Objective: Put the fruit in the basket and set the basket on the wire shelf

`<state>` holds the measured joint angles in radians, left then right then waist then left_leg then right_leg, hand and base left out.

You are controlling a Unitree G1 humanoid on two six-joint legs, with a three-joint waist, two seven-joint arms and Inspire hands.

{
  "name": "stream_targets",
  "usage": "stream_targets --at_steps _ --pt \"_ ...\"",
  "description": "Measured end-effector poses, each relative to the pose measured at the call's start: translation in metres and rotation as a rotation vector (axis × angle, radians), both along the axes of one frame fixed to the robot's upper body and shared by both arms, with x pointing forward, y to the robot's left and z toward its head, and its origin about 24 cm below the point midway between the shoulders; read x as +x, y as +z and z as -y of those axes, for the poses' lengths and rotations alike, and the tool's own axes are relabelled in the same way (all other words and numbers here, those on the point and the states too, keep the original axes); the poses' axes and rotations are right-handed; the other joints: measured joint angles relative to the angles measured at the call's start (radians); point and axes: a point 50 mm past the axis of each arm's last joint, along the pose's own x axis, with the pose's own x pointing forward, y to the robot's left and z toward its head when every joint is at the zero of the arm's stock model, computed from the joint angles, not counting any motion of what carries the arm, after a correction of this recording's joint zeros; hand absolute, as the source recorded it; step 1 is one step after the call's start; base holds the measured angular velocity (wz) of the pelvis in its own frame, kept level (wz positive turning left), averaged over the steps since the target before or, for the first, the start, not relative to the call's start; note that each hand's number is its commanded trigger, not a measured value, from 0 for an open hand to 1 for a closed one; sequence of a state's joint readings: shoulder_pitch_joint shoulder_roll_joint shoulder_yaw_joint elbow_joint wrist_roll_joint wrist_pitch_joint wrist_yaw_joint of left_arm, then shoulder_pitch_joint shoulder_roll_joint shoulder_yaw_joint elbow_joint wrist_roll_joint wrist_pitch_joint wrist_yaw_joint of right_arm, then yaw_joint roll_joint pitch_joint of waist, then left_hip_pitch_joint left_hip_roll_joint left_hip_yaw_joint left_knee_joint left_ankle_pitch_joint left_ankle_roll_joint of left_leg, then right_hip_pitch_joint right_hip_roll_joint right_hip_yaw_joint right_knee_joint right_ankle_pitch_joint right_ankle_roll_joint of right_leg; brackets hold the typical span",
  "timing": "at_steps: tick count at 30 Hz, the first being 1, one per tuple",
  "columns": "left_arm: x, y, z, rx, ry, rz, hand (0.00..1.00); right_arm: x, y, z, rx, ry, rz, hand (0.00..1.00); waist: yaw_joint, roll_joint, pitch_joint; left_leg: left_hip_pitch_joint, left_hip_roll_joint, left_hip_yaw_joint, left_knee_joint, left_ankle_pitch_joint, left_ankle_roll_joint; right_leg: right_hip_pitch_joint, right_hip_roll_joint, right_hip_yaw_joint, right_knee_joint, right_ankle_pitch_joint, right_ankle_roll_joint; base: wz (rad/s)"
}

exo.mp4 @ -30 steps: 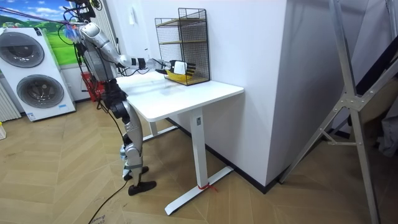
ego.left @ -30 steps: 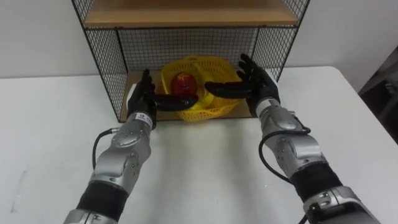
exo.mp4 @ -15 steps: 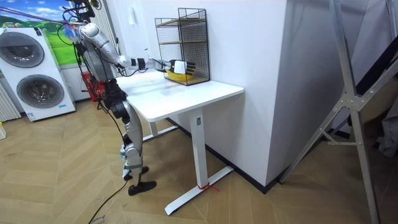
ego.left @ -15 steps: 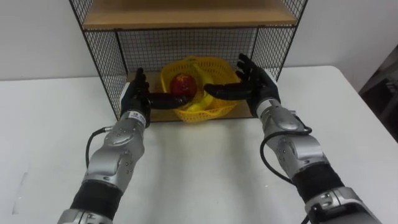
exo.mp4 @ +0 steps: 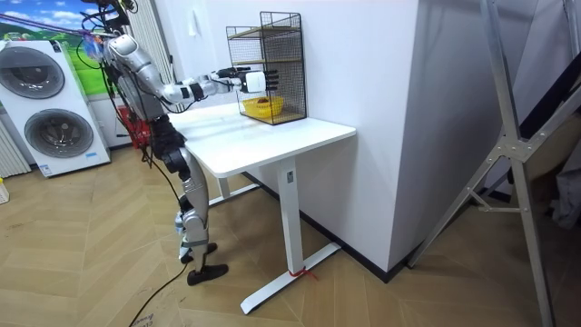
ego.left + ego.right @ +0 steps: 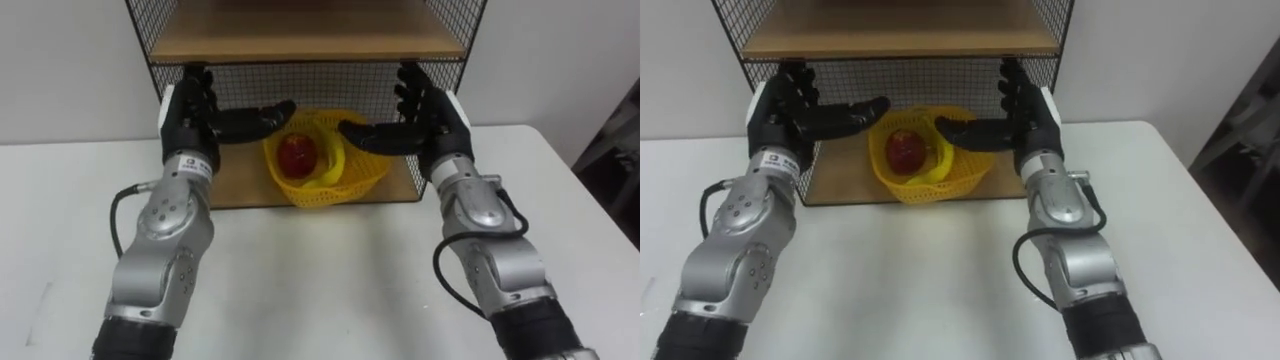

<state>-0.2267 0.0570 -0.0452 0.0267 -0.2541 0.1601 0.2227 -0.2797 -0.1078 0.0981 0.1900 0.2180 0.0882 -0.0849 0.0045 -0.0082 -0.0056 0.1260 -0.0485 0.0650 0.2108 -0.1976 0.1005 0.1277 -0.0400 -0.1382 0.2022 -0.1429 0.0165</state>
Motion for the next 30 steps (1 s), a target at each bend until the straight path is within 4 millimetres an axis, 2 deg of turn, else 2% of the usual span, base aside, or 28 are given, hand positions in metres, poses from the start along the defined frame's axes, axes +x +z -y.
stream_targets --at_steps 9,13,20,23,25,30 --pt "-0.011 0.002 0.001 0.012 -0.033 0.028 0.00 -0.017 0.004 -0.001 -0.090 0.047 0.050 0.00 0.001 -0.016 -0.0013 -0.003 0.001 0.004 -0.007 0.002 -0.003 -0.007 0.007 0.004 -0.001 0.000 -0.001 -0.01" --pt "-0.021 0.003 0.003 0.002 -0.063 0.050 0.00 -0.031 0.007 -0.001 -0.093 0.072 0.075 0.00 -0.001 -0.017 -0.0014 -0.012 0.001 0.004 -0.009 0.002 -0.003 -0.016 0.007 0.006 -0.001 0.000 -0.001 0.00" --pt "-0.032 -0.002 0.011 -0.007 -0.149 0.063 0.00 -0.036 0.006 -0.002 -0.084 0.094 0.076 0.00 -0.002 -0.018 -0.0007 -0.013 0.002 0.012 -0.013 0.002 -0.003 -0.018 0.008 0.014 -0.001 0.001 -0.001 -0.03" --pt "-0.039 -0.008 0.020 -0.007 -0.220 0.058 0.00 -0.041 0.007 -0.003 -0.065 0.116 0.084 0.00 -0.002 -0.018 -0.0008 -0.018 0.002 0.014 -0.013 0.002 -0.003 -0.026 0.009 0.017 0.000 0.001 -0.002 -0.02" --pt "-0.050 -0.019 0.025 -0.012 -0.266 0.024 0.00 -0.049 0.003 -0.006 -0.058 0.129 0.085 0.00 -0.003 -0.017 -0.0002 -0.025 0.002 0.015 -0.013 0.002 -0.003 -0.030 0.011 0.021 0.000 0.001 -0.002 0.00" --pt "-0.068 -0.035 0.022 -0.049 -0.272 -0.019 0.00 -0.065 -0.010 -0.003 -0.052 0.140 0.043 0.00 -0.002 -0.014 -0.0014 -0.042 0.003 0.015 -0.010 0.002 -0.003 -0.046 0.011 0.021 0.003 0.002 -0.003 0.00"
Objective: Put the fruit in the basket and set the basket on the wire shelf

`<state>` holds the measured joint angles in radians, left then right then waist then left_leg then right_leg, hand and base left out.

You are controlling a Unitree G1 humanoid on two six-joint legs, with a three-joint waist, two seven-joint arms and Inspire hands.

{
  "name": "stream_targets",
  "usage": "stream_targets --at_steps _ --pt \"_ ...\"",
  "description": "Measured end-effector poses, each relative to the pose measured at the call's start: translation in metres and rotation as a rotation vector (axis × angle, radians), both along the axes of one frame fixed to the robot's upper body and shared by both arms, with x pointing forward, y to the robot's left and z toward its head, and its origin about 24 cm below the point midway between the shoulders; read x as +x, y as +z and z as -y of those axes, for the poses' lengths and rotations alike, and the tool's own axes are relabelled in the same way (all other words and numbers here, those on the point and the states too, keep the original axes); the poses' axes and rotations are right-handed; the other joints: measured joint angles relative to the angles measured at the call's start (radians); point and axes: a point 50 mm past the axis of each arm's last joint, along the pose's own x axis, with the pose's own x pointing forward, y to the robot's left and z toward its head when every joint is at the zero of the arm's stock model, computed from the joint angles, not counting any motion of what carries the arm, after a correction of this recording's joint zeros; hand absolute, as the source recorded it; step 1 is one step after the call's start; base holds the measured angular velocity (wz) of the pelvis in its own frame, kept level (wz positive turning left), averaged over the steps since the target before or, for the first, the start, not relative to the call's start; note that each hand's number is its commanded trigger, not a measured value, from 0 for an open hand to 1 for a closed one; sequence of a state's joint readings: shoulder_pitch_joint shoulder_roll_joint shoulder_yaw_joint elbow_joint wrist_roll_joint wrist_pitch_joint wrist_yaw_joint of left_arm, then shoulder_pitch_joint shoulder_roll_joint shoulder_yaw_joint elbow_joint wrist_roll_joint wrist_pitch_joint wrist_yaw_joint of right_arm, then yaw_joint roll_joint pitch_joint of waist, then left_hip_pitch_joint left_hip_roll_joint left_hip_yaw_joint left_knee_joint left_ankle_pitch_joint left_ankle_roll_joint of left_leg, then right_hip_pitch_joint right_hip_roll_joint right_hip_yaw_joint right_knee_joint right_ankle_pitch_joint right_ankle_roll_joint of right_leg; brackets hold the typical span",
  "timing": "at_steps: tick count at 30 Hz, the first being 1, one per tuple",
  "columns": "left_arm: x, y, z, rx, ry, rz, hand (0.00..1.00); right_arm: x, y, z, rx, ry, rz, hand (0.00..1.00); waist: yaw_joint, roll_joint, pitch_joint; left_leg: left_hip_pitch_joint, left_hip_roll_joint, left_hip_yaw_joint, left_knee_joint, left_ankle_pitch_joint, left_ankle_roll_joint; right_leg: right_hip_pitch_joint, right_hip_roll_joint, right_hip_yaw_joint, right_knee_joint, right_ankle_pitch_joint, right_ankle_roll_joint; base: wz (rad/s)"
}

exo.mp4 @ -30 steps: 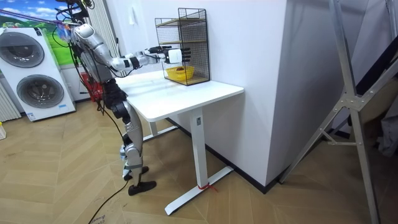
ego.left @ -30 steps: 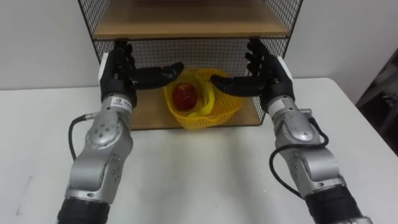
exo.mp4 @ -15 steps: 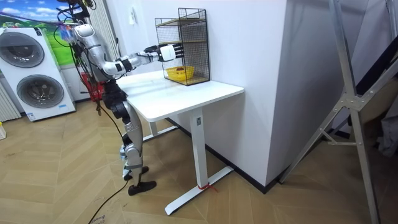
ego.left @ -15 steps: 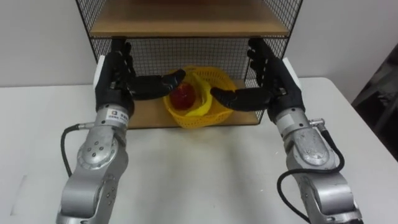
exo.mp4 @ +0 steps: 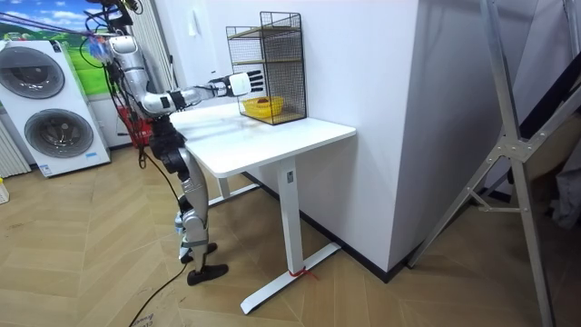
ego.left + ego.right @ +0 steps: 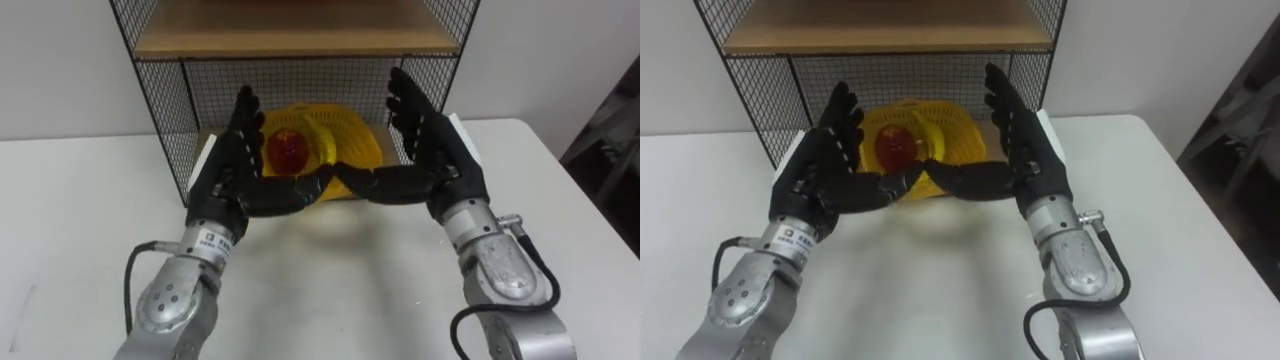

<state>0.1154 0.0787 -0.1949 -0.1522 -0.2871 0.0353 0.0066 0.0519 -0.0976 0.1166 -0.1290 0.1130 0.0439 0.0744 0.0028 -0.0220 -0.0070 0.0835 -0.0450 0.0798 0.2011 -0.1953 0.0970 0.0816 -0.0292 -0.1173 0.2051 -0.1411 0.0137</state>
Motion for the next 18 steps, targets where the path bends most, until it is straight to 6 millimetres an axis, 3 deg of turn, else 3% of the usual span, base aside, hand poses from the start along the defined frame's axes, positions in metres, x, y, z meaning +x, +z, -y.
stream_targets --at_steps 6,10,18 --pt "-0.019 -0.008 -0.006 -0.012 -0.008 -0.011 0.00 -0.021 0.003 0.003 0.048 0.002 0.040 0.00 0.001 0.008 0.0059 -0.006 0.000 0.001 0.000 0.000 0.000 -0.006 0.001 0.008 -0.001 0.000 0.000 0.00" --pt "-0.036 -0.014 -0.018 -0.005 0.034 -0.025 0.00 -0.040 0.006 0.013 0.037 -0.032 0.061 0.00 0.002 0.014 0.0048 -0.015 0.000 0.000 -0.003 0.000 0.000 -0.018 0.002 0.013 0.000 0.000 0.000 0.00" --pt "-0.050 -0.018 -0.047 0.040 0.161 -0.022 0.00 -0.048 0.012 0.037 -0.004 -0.153 0.123 0.00 0.004 0.015 0.0057 -0.022 -0.001 0.001 -0.004 0.001 -0.001 -0.028 0.005 0.021 -0.001 0.001 -0.001 -0.02"
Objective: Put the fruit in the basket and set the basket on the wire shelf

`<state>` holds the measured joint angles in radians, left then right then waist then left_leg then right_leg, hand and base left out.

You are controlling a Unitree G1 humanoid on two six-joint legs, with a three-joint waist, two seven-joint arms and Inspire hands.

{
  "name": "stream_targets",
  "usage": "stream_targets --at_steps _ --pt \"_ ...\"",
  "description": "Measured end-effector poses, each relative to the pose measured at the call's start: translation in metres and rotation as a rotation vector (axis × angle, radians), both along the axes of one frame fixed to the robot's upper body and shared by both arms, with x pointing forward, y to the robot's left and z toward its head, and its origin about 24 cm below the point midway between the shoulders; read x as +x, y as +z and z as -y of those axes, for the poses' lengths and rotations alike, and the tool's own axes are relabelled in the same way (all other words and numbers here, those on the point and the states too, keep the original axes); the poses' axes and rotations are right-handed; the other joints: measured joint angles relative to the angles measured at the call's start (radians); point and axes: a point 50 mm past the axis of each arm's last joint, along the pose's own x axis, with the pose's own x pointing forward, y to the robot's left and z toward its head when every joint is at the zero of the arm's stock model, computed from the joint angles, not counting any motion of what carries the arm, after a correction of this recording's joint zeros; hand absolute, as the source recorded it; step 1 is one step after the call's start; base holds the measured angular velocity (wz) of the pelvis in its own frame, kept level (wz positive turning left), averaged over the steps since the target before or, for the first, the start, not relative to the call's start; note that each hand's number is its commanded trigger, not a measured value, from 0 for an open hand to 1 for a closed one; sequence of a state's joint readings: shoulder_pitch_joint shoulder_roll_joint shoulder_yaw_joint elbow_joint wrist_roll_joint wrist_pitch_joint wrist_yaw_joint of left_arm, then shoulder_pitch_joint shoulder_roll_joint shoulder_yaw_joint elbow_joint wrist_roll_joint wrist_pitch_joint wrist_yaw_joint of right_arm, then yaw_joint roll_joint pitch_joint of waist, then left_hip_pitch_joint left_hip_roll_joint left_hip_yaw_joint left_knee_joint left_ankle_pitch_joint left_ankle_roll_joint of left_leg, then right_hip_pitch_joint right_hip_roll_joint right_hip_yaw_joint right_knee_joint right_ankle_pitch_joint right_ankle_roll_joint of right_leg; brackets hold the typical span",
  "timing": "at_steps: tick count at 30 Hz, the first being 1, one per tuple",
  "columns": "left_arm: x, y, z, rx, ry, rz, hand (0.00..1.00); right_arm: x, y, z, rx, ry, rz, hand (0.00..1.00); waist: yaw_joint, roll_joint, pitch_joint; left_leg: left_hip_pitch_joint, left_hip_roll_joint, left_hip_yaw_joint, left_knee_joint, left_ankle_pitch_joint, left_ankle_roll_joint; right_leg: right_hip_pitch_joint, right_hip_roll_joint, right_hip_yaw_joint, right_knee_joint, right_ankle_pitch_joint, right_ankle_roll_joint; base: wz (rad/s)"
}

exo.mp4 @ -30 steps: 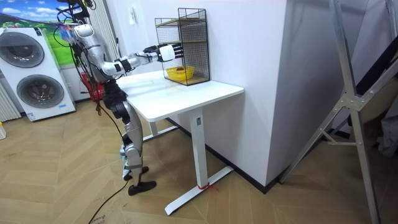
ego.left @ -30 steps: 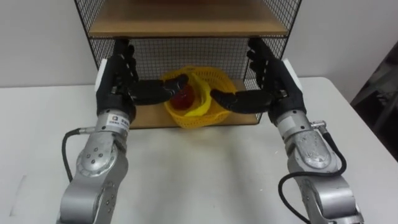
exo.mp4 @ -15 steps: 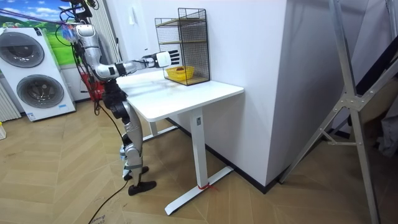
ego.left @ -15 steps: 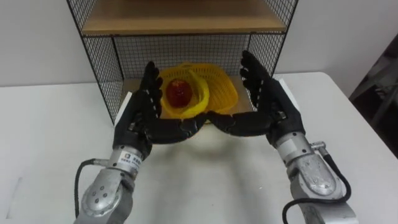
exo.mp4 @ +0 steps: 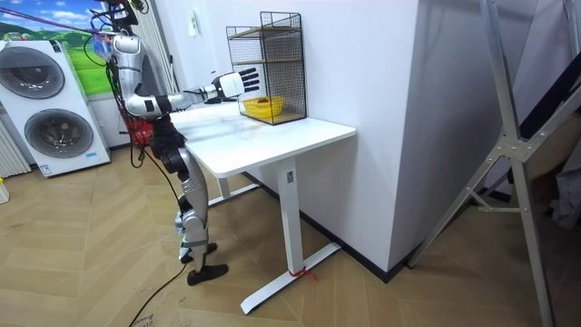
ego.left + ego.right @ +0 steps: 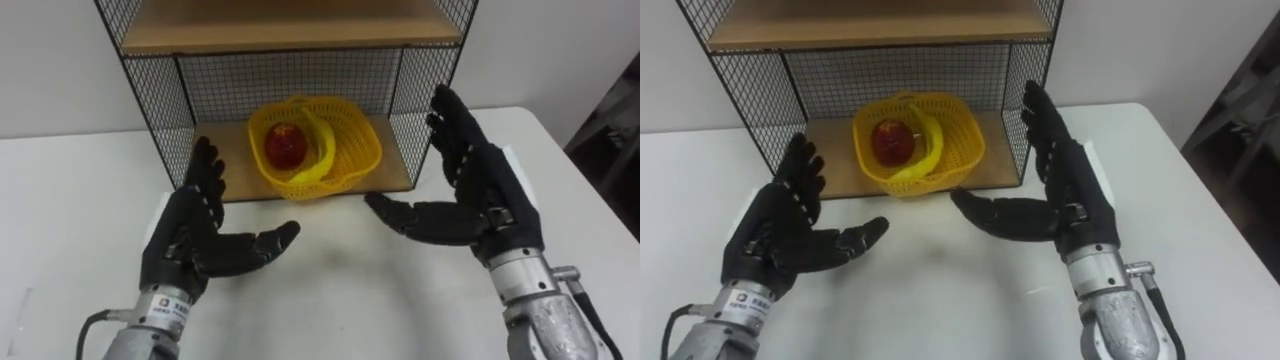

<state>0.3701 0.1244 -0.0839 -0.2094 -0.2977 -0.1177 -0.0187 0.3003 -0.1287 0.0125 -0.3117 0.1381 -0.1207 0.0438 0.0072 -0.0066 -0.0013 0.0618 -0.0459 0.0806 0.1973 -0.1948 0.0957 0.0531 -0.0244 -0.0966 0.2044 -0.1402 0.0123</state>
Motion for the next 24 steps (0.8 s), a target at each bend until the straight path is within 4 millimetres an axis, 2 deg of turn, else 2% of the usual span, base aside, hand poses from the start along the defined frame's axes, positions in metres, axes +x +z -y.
stream_targets --at_steps 6,10,17,22,24 --pt "-0.015 0.008 -0.034 0.026 0.284 0.062 0.00 -0.020 -0.007 0.021 -0.020 -0.159 -0.003 0.00 0.009 -0.001 -0.0008 0.002 0.000 0.001 -0.003 0.000 -0.001 0.000 0.000 -0.002 0.000 0.000 0.000 0.00" --pt "-0.023 0.019 -0.055 0.040 0.497 0.135 0.00 -0.036 -0.006 0.039 -0.085 -0.317 0.006 0.00 0.028 0.000 -0.0012 0.001 0.000 0.000 -0.004 0.000 -0.001 -0.003 0.000 -0.003 0.000 0.000 0.000 0.00" --pt "-0.032 0.029 -0.076 0.075 0.776 0.183 0.00 -0.040 0.007 0.057 -0.162 -0.522 0.105 0.00 0.044 0.002 -0.0008 0.001 0.000 -0.001 -0.004 -0.001 -0.001 -0.004 0.001 0.000 0.001 0.000 0.000 0.00" --pt "-0.045 0.057 -0.100 0.113 0.975 0.312 0.00 -0.047 0.017 0.078 -0.191 -0.712 0.169 0.00 0.056 0.000 -0.0007 -0.002 0.000 0.000 -0.008 -0.001 -0.001 -0.017 0.002 0.005 0.003 0.000 0.000 0.00" --pt "-0.057 0.069 -0.117 0.158 1.115 0.374 0.00 -0.056 0.027 0.096 -0.185 -0.837 0.227 0.00 0.054 0.003 0.0022 -0.001 -0.001 0.001 -0.008 0.000 -0.001 -0.018 0.002 0.006 0.001 0.000 0.000 0.00"
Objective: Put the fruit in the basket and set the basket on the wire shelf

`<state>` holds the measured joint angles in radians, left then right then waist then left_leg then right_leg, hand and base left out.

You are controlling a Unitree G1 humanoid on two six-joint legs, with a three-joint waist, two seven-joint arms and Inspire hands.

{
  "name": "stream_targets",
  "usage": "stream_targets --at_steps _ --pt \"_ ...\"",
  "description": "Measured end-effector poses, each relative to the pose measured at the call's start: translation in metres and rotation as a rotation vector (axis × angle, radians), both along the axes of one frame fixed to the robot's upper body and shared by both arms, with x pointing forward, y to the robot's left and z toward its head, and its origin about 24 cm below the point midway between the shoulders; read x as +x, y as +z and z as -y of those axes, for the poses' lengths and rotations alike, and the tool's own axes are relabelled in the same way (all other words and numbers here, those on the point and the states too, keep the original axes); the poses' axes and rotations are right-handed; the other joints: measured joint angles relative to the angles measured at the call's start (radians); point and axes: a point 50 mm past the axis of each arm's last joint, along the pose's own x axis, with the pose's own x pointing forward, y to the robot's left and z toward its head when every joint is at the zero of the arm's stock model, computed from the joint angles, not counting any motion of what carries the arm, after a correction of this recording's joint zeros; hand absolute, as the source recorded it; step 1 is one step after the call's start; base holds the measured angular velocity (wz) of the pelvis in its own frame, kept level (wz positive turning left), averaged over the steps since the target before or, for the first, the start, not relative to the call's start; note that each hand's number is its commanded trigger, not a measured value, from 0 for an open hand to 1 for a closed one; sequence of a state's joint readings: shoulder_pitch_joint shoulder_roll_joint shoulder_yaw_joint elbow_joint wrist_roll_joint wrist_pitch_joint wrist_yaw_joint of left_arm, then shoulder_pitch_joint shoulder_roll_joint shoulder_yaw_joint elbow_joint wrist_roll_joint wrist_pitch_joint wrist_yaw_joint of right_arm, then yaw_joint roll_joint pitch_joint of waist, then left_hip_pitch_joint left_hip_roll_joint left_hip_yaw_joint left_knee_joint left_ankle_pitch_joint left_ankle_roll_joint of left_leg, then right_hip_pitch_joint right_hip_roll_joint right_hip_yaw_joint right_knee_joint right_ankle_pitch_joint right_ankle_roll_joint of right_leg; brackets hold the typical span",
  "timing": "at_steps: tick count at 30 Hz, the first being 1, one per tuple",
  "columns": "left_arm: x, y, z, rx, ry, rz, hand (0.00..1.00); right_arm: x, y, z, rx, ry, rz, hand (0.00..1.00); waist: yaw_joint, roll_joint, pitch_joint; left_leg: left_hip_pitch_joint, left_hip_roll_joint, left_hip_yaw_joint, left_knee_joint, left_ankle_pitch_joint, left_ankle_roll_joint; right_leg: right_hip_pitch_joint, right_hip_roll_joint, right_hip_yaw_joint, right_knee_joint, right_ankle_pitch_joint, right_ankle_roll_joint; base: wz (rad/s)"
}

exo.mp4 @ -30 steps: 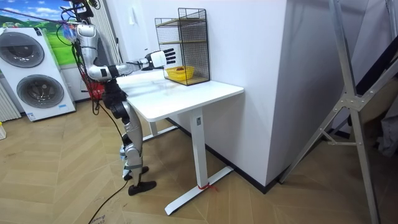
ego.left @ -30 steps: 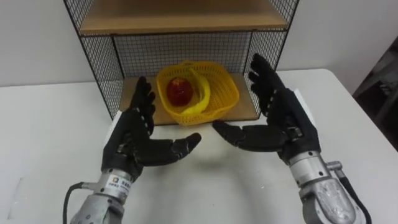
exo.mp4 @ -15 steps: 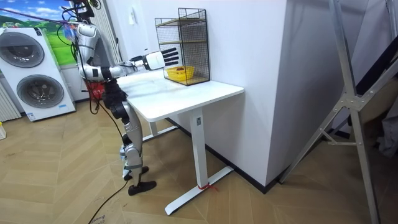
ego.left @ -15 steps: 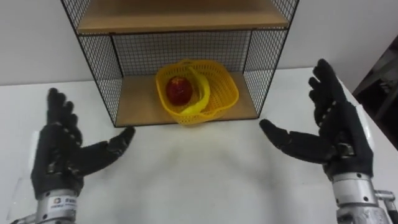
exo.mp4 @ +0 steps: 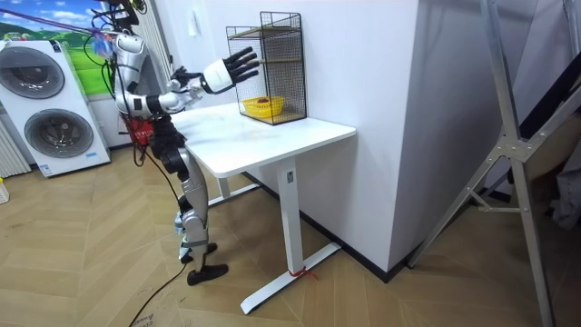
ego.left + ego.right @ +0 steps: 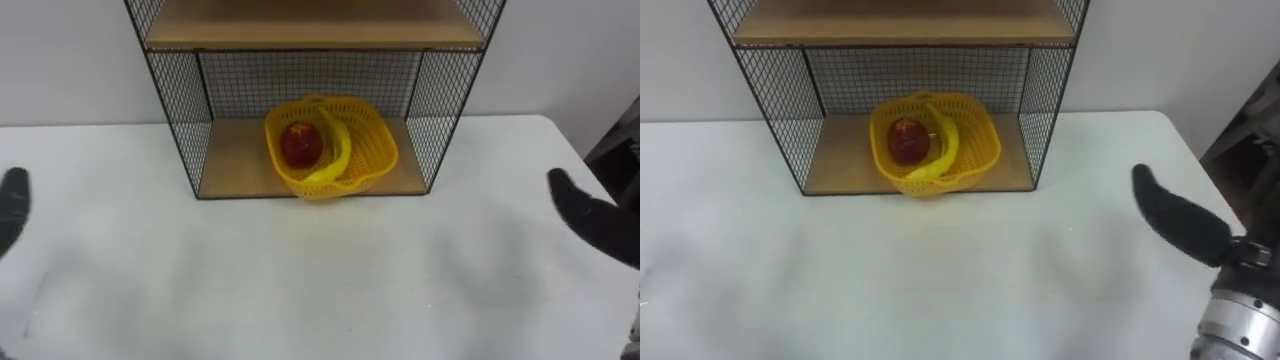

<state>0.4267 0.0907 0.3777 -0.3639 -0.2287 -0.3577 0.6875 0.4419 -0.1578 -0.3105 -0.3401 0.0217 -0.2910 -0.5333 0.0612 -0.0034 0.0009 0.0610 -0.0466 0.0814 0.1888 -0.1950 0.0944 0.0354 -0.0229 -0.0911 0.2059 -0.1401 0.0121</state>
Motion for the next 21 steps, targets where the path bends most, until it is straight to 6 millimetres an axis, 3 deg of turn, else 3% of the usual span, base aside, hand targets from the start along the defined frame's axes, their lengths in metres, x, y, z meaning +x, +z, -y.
stream_targets --at_steps 5,6,7,11,13,16,21 --pt "-0.028 0.021 -0.035 0.069 0.282 0.067 0.00 -0.026 0.023 0.040 -0.013 -0.281 0.149 0.00 0.000 0.007 0.0028 -0.009 0.000 -0.003 0.000 -0.001 -0.001 -0.007 -0.001 -0.006 0.007 -0.002 0.001 0.00" --pt "-0.036 0.025 -0.041 0.075 0.348 0.087 0.00 -0.033 0.026 0.050 -0.003 -0.347 0.179 0.00 0.002 0.005 -0.0026 -0.016 0.000 -0.002 0.000 -0.001 -0.001 -0.016 -0.001 -0.006 0.010 -0.002 0.000 0.00" --pt "-0.044 0.029 -0.048 0.074 0.410 0.113 0.00 -0.041 0.030 0.059 0.022 -0.408 0.213 0.00 -0.001 0.003 -0.0013 -0.018 0.000 -0.003 0.000 0.000 -0.001 -0.020 -0.003 -0.005 0.015 -0.004 0.001 0.00" --pt "-0.068 0.029 -0.071 0.049 0.572 0.113 0.00 -0.066 0.028 0.082 0.073 -0.592 0.253 0.00 -0.005 0.005 -0.0006 -0.018 -0.001 -0.005 0.000 0.000 -0.001 -0.019 -0.005 -0.016 0.015 -0.007 0.000 0.00" --pt "-0.086 0.015 -0.093 -0.038 0.692 0.067 0.00 -0.088 0.015 0.102 0.162 -0.751 0.242 0.00 -0.006 0.005 -0.0017 -0.019 -0.001 -0.006 0.000 0.000 -0.001 -0.018 -0.006 -0.017 0.017 -0.009 -0.002 0.00" --pt "-0.113 -0.006 -0.108 -0.171 0.824 0.014 0.00 -0.117 -0.004 0.121 0.293 -0.942 0.228 0.00 -0.012 0.003 -0.0029 -0.031 -0.002 -0.006 0.003 -0.003 -0.007 -0.034 -0.008 -0.016 0.025 -0.013 -0.004 0.00" --pt "-0.149 -0.050 -0.116 -0.427 0.998 -0.066 0.00 -0.162 -0.051 0.135 0.565 -1.212 0.178 0.00 -0.014 -0.001 -0.0047 -0.067 -0.005 -0.006 0.015 -0.003 -0.007 -0.073 -0.012 -0.015 0.040 -0.022 -0.004 0.00"
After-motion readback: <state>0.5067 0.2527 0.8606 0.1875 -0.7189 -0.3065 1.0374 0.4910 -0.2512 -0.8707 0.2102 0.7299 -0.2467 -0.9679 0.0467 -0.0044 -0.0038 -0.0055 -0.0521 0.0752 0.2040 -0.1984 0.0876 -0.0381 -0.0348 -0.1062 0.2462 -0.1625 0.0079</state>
